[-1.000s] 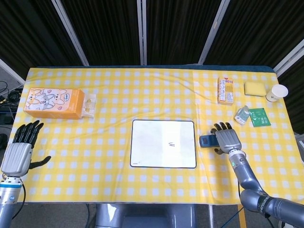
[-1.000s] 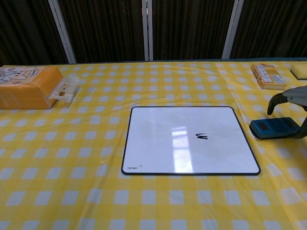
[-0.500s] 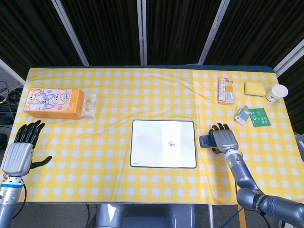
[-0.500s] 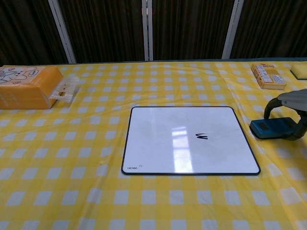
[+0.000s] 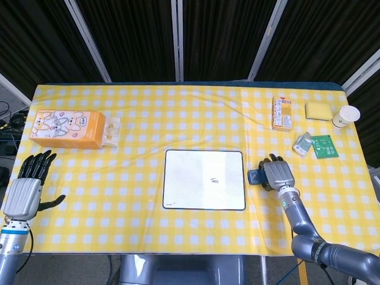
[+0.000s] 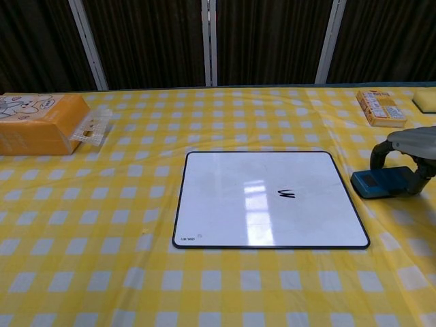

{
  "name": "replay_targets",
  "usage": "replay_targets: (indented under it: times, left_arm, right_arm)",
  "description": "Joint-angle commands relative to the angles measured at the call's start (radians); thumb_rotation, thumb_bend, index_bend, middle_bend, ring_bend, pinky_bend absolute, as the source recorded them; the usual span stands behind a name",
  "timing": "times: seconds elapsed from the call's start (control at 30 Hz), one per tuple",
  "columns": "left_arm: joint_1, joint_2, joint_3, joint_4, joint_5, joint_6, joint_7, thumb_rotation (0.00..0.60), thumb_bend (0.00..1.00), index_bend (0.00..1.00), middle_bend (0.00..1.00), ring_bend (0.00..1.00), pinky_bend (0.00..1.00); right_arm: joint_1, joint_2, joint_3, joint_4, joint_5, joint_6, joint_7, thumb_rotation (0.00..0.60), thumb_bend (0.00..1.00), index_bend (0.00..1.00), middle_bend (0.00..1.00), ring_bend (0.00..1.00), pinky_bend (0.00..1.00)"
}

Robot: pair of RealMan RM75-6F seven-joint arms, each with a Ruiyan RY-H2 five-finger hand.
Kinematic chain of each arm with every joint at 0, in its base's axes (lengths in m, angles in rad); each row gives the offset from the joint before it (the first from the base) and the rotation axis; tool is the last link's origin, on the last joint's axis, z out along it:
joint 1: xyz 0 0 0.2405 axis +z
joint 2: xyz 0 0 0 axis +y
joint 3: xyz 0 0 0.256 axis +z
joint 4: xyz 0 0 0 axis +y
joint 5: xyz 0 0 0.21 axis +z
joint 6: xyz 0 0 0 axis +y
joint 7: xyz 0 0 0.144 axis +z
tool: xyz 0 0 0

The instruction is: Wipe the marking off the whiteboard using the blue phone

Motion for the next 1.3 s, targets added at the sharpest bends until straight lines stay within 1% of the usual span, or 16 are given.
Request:
replay_targets:
  times: [0.03, 0.07, 0.1, 0.17, 0.27, 0.37, 0.57, 0.73, 0.83, 1.03, 1.13, 1.3]
  left_arm:
    - [0.0, 0.0, 0.0, 0.0, 0.0, 0.001, -0.001, 0.6, 0.01, 0.0, 0.0, 0.0, 0.0]
    - [0.0, 0.0, -0.001, 0.0, 0.0, 0.002, -0.003, 0.6, 0.01, 0.0, 0.0, 0.0, 0.0]
    - [0.0, 0.001, -0.001, 0.0, 0.0, 0.002, -0.004, 0.6, 0.01, 0.0, 0.0, 0.0, 0.0]
    - [0.001, 0.001, 0.0, 0.0, 0.001, 0.004, -0.005, 0.6, 0.01, 0.0, 0.0, 0.0, 0.0]
    - [0.001, 0.001, 0.0, 0.0, 0.001, 0.005, -0.006, 0.6, 0.01, 0.0, 0.0, 0.0, 0.0]
    - [0.001, 0.002, -0.001, 0.0, 0.001, 0.006, -0.007, 0.6, 0.01, 0.0, 0.0, 0.0, 0.0]
    - [0.0, 0.001, -0.001, 0.0, 0.001, 0.005, -0.007, 0.6, 0.01, 0.0, 0.0, 0.0, 0.0]
    - [-0.001, 0.001, 0.001, -0.002, 0.003, 0.005, -0.007, 0.6, 0.01, 0.0, 0.0, 0.0, 0.0]
    - [0.001, 0.003, -0.002, -0.004, 0.002, 0.01, -0.009, 0.6, 0.01, 0.0, 0.0, 0.0, 0.0]
    - [0.0, 0.006, 0.0, -0.003, 0.0, 0.006, -0.017, 0.6, 0.01, 0.0, 0.0, 0.0, 0.0]
    - [-0.001, 0.008, -0.001, -0.001, -0.004, 0.002, -0.025, 0.6, 0.01, 0.0, 0.0, 0.0, 0.0]
    - [0.0, 0.012, -0.005, 0.002, -0.012, 0.001, -0.038, 0.6, 0.01, 0.0, 0.0, 0.0, 0.0]
  right_arm:
    - [-0.009, -0.018, 0.006, 0.015, -0.037, 0.016, 0.045, 0.6, 0.41, 0.66, 0.51, 0.44, 0.47]
    - [-0.016, -0.026, 0.014, 0.021, -0.062, 0.032, 0.073, 0.6, 0.47, 0.73, 0.58, 0.53, 0.57]
    - [-0.022, -0.031, 0.015, 0.028, -0.09, 0.045, 0.099, 0.6, 0.51, 0.77, 0.64, 0.6, 0.64]
    - [-0.032, -0.033, 0.016, 0.037, -0.136, 0.061, 0.141, 0.6, 0.54, 0.8, 0.68, 0.66, 0.7]
    - [-0.042, -0.025, 0.028, 0.031, -0.187, 0.089, 0.193, 0.6, 0.55, 0.81, 0.7, 0.69, 0.73]
    - [-0.049, 0.001, 0.041, 0.0, -0.226, 0.114, 0.225, 0.6, 0.56, 0.81, 0.71, 0.71, 0.75]
    - [-0.06, 0.046, 0.055, -0.1, -0.279, 0.153, 0.249, 0.6, 0.56, 0.82, 0.72, 0.73, 0.77]
    - [-0.055, 0.049, 0.052, -0.201, -0.302, 0.171, 0.201, 0.6, 0.56, 0.82, 0.73, 0.73, 0.77]
    - [-0.039, 0.019, 0.058, -0.236, -0.29, 0.171, 0.161, 0.6, 0.56, 0.82, 0.73, 0.73, 0.77]
    - [0.02, -0.071, 0.09, -0.258, -0.218, 0.154, 0.054, 0.6, 0.56, 0.82, 0.73, 0.73, 0.77]
    - [0.057, -0.127, 0.109, -0.246, -0.172, 0.143, 0.005, 0.6, 0.56, 0.82, 0.73, 0.73, 0.77]
    - [0.104, -0.206, 0.126, -0.209, -0.113, 0.131, -0.048, 0.6, 0.56, 0.82, 0.73, 0.73, 0.77]
